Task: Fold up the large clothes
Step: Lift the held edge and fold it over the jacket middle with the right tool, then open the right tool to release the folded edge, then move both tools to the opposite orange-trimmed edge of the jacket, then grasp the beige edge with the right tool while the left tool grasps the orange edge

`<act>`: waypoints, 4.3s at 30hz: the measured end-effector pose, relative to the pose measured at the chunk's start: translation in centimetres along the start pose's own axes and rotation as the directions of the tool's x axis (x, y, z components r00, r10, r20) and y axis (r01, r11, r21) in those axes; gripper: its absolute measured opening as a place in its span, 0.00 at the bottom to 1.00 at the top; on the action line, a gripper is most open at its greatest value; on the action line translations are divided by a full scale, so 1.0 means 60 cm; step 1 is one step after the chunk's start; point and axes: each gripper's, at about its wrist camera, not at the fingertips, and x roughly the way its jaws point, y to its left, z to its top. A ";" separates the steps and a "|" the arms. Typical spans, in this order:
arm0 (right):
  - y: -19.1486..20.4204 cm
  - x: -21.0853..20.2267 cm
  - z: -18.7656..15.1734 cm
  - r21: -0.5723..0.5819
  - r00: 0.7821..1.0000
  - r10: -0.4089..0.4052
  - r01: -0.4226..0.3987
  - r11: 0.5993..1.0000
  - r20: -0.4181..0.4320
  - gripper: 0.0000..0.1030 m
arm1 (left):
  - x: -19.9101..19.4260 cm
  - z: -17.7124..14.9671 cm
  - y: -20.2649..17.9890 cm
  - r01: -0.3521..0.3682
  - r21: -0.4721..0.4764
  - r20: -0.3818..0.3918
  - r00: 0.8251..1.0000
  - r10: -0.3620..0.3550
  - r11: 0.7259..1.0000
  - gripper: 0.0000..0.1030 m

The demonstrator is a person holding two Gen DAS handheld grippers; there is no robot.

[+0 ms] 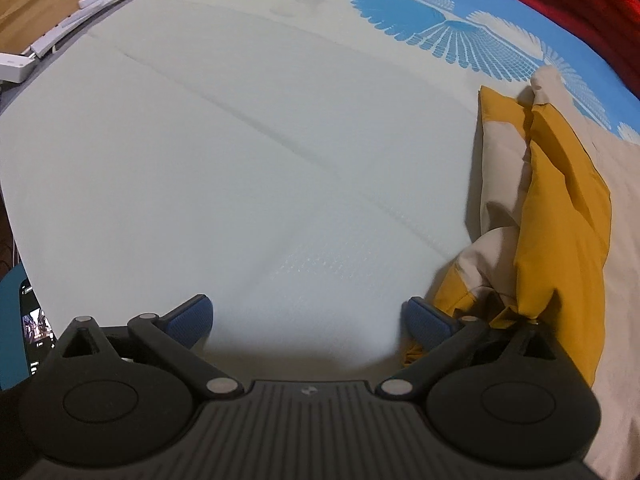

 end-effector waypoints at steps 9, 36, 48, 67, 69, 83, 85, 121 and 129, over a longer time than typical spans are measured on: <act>0.321 0.055 -0.147 -0.328 0.833 0.445 -0.543 0.773 -0.330 0.05 | -0.009 0.043 0.088 0.037 -0.175 0.011 0.999 -0.036 0.984 0.99; 0.188 -0.006 -0.139 -0.029 0.799 0.505 -0.543 0.839 -0.326 0.56 | -0.078 0.063 0.138 0.037 -0.266 0.173 0.985 0.010 0.963 0.99; 0.182 0.068 -0.286 0.065 0.689 0.420 -0.479 0.876 -0.590 0.53 | -0.219 0.030 0.076 0.436 -0.112 0.230 0.885 -0.404 0.893 1.00; 0.057 0.060 -0.164 -0.009 0.902 0.264 -0.284 0.959 -0.342 0.54 | -0.043 -0.009 -0.019 0.257 -0.078 -0.060 0.963 -0.262 0.963 1.00; 0.077 0.096 -0.206 -0.041 0.865 0.248 -0.294 0.955 -0.437 0.55 | -0.033 -0.009 -0.008 0.253 -0.105 -0.087 0.961 -0.262 0.962 1.00; 0.060 0.056 -0.285 -0.194 0.860 0.227 -0.346 0.918 -0.457 0.58 | -0.044 -0.030 0.014 0.224 -0.121 -0.094 0.967 -0.236 0.967 1.00; 0.048 0.055 -0.313 -0.157 0.860 0.245 -0.345 0.925 -0.448 0.58 | -0.041 -0.029 0.011 0.214 -0.116 -0.098 0.969 -0.225 0.970 1.00; -0.036 0.506 -0.013 0.384 0.769 0.459 -0.299 0.874 -0.445 0.96 | -0.047 -0.015 0.005 0.297 -0.284 -0.104 0.936 -0.338 0.911 1.00; -0.006 0.555 -0.024 0.346 0.734 0.447 -0.300 0.889 -0.511 0.99 | -0.042 -0.013 -0.031 0.278 -0.227 -0.107 0.946 -0.307 0.933 1.00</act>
